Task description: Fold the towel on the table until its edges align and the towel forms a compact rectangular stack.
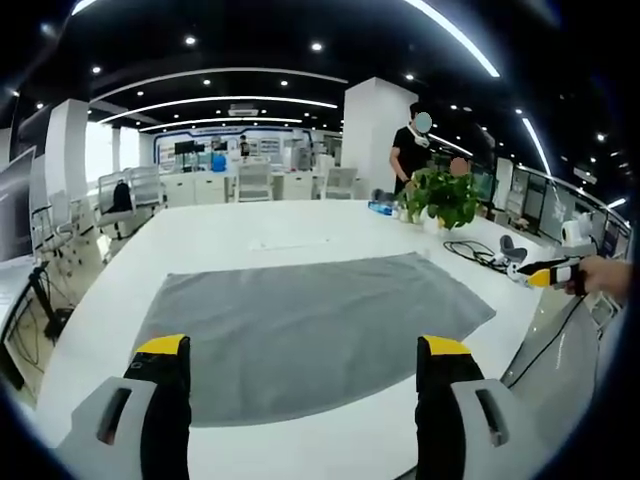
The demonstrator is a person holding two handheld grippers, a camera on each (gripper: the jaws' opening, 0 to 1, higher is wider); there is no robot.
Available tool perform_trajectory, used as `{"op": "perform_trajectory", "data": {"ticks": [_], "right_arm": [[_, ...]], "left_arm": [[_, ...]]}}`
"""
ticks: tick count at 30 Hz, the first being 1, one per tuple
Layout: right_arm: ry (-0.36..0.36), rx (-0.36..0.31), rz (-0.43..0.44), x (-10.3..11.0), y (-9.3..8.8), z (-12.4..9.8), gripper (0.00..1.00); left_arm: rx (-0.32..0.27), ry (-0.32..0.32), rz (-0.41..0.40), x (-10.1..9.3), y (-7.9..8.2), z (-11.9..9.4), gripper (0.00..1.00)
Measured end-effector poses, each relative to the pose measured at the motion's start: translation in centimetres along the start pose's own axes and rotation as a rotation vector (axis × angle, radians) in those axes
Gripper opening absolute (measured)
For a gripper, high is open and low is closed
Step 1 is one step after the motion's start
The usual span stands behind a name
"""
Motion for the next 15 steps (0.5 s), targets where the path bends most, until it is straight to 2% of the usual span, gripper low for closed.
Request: {"op": "perform_trajectory", "data": {"ticks": [8,10,11,12,15], "right_arm": [[0.013,0.003,0.019,0.08,-0.16,0.40,0.85],[0.014,0.009,0.022,0.10,-0.27,0.47,0.84],[0.016,0.015,0.026,0.15,-0.36,0.52,0.84],[0.019,0.016,0.031,0.18,-0.38,0.55,0.84],[0.019,0.011,0.042,0.32,-0.36,0.56,0.83]], "left_arm": [[0.012,0.003,0.010,0.04,-0.11,0.23,0.96],[0.002,-0.002,-0.028,0.07,0.01,0.32,0.96],[-0.030,-0.010,-0.082,0.03,0.40,0.40,0.96],[-0.045,-0.008,-0.095,0.15,0.61,0.40,0.96],[-0.029,0.003,-0.063,0.42,0.61,0.45,0.96]]}}
Point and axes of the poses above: the point that each gripper's makers call its tool centre point, and the gripper's own axes: z roughly forward along the fingers, x roughly to its left, y roughly out of its top, the point moved 3 cm from there along -z, roughly backward along the fingers, and after that the axes turned 1 degree about -y, right-handed, at the moved point
